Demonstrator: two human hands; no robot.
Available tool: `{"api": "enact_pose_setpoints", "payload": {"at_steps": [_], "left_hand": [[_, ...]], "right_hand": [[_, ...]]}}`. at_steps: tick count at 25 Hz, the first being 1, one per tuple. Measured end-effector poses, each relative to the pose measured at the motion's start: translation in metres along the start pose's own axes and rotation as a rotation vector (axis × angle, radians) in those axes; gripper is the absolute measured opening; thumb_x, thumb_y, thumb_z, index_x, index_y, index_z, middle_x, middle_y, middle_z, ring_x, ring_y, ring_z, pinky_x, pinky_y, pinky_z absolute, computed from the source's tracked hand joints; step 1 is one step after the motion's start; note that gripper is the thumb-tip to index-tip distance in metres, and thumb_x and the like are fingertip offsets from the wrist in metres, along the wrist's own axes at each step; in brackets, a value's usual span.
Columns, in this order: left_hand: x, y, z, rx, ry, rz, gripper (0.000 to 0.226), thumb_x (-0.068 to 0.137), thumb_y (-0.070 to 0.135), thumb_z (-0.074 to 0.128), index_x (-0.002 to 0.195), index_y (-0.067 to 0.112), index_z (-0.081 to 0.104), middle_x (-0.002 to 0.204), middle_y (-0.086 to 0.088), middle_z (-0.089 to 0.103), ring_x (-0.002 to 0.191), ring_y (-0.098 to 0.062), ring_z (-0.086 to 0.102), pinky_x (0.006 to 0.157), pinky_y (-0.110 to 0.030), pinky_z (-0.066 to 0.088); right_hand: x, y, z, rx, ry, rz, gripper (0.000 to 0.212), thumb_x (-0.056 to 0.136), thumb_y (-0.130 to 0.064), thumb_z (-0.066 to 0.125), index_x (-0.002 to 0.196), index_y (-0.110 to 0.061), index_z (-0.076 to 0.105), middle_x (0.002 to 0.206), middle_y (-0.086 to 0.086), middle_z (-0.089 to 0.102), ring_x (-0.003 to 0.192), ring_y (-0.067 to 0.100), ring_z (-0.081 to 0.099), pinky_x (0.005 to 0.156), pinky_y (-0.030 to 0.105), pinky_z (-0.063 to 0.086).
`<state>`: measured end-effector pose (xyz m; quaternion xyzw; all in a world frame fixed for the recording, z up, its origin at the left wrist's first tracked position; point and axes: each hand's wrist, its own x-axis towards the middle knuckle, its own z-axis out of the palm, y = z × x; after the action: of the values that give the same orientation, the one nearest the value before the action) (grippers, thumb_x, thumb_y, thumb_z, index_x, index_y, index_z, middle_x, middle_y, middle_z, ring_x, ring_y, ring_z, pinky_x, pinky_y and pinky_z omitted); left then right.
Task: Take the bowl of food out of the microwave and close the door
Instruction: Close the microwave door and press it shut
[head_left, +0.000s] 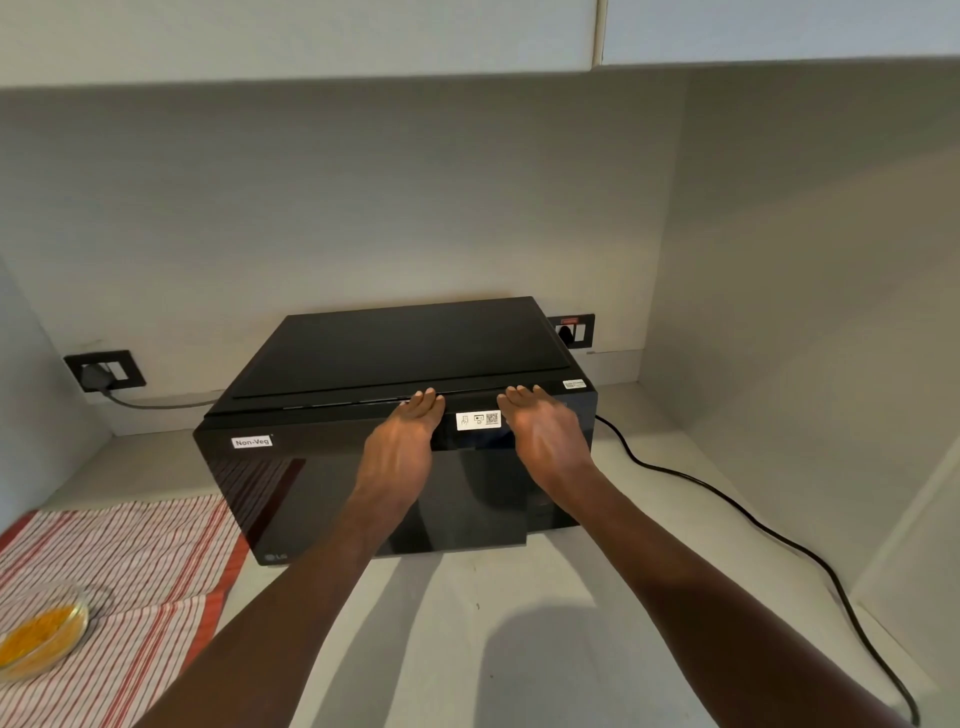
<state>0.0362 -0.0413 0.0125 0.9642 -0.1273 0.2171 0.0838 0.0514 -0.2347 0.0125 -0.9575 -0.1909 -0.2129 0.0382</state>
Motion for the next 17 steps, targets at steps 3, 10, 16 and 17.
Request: {"api": "enact_pose_setpoints", "payload": {"at_steps": [3,10,16,17], "left_hand": [[0.0037,-0.0011,0.0029,-0.003,-0.004,-0.001,0.067,0.090,-0.006,0.048,0.150,0.015,0.027,0.160,-0.004,0.026,0.148,-0.016,0.023,0.121,-0.030,0.019],[0.0040,-0.0009,0.0075,0.007,0.018,-0.017,0.069,0.089,-0.005,0.052,0.150,0.015,0.028,0.159,-0.005,0.029,0.147,-0.017,0.025,0.121,-0.033,0.022],[0.0056,-0.0001,0.0100,0.004,0.033,-0.018,0.065,0.091,-0.003,0.050,0.150,0.013,0.028,0.159,-0.006,0.029,0.147,-0.018,0.025,0.122,-0.030,0.018],[0.0055,0.0003,0.0103,0.004,0.038,-0.020,0.065,0.091,-0.003,0.050,0.150,0.013,0.029,0.158,-0.006,0.030,0.147,-0.018,0.026,0.122,-0.031,0.019]], "right_hand": [[-0.0003,-0.0004,-0.0026,-0.005,0.064,0.007,0.049,0.080,-0.006,0.071,0.125,-0.002,0.053,0.125,0.019,0.061,0.117,0.033,0.056,0.102,0.041,0.042],[-0.0070,-0.0029,-0.0020,0.039,0.129,0.006,0.052,0.074,0.002,0.074,0.123,0.001,0.056,0.125,0.023,0.063,0.119,0.037,0.058,0.104,0.043,0.043],[-0.0068,-0.0019,0.0042,0.049,0.123,0.023,0.059,0.072,0.005,0.075,0.127,0.001,0.055,0.130,0.023,0.060,0.124,0.037,0.055,0.108,0.044,0.036],[-0.0061,-0.0015,0.0054,0.052,0.119,0.024,0.060,0.072,0.005,0.075,0.128,0.001,0.054,0.132,0.023,0.059,0.126,0.037,0.053,0.110,0.044,0.034]]}}
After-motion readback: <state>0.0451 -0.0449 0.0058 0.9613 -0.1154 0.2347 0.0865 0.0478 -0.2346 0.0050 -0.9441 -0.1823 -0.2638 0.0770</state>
